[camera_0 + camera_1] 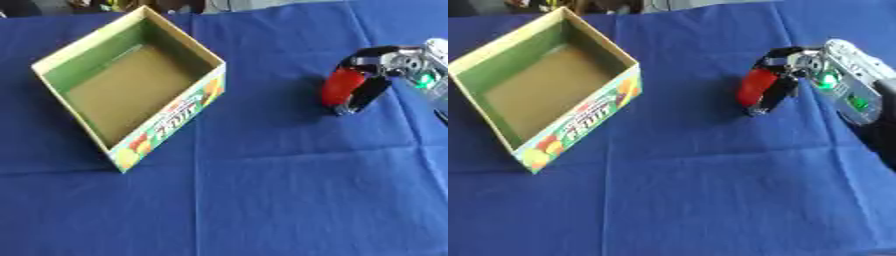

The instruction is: Pick up objects on the table and place them in the box.

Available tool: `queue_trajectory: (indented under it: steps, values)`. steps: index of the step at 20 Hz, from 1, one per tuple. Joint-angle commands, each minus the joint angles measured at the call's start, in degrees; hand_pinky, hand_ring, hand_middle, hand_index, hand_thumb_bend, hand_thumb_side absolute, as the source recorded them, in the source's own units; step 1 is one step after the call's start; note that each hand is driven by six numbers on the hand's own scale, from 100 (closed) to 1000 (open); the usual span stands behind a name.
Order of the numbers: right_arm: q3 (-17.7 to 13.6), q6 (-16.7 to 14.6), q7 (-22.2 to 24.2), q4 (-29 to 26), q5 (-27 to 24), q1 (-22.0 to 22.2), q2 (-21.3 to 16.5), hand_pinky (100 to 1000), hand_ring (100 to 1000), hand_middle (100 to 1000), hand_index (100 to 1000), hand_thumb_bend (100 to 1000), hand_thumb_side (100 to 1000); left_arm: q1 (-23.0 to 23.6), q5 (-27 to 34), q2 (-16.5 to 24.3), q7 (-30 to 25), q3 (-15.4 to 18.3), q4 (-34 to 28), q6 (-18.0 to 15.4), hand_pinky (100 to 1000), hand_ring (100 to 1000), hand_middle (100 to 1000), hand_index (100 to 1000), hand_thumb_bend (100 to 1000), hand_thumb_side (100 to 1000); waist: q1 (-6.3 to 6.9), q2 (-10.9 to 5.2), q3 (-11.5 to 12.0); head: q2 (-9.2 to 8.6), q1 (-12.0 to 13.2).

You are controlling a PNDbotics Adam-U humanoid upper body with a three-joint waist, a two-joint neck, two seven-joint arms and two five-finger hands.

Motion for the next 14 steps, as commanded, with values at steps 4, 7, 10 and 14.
queue_trajectory:
  steps: [4, 7, 10, 14]
  values:
    - [-1.1, 2.5, -2.9, -1.3, -1.8, -0.7, -1.5, 303, 593, 663, 744, 100, 242, -0.6, 0.1, 0.3, 0.0, -0.1, -1.1, 0.0, 607, 842, 782, 779, 100, 1000, -0.01, -0.90, -0.1, -0.54, -0.3]
    - [-1.0, 3.0, -3.9, -1.5, -2.5, -0.6, -1.6, 303, 593, 663, 744, 100, 242, -0.6, 0.1, 0.3, 0.0, -0.1, -1.1, 0.0, 607, 842, 782, 779, 100, 1000, -0.02, -0.88, -0.1, -0.52, -0.3]
    - [-1.2, 3.6, -5.0, -1.8, -2.5, -0.9, -1.8, 235, 554, 612, 676, 100, 282, -0.6, 0.1, 0.3, 0.1, -0.1, -1.1, 0.0, 606, 843, 782, 778, 100, 1000, -0.16, -0.92, -0.1, -0.42, -0.3]
    - [-1.6, 4.3, -6.2, -2.9, -3.1, -1.3, -2.0, 231, 544, 612, 666, 100, 309, -0.5, 0.1, 0.3, 0.2, -0.1, -1.1, 0.0, 606, 843, 781, 778, 100, 1000, -0.42, -0.98, -0.2, -0.40, -0.3]
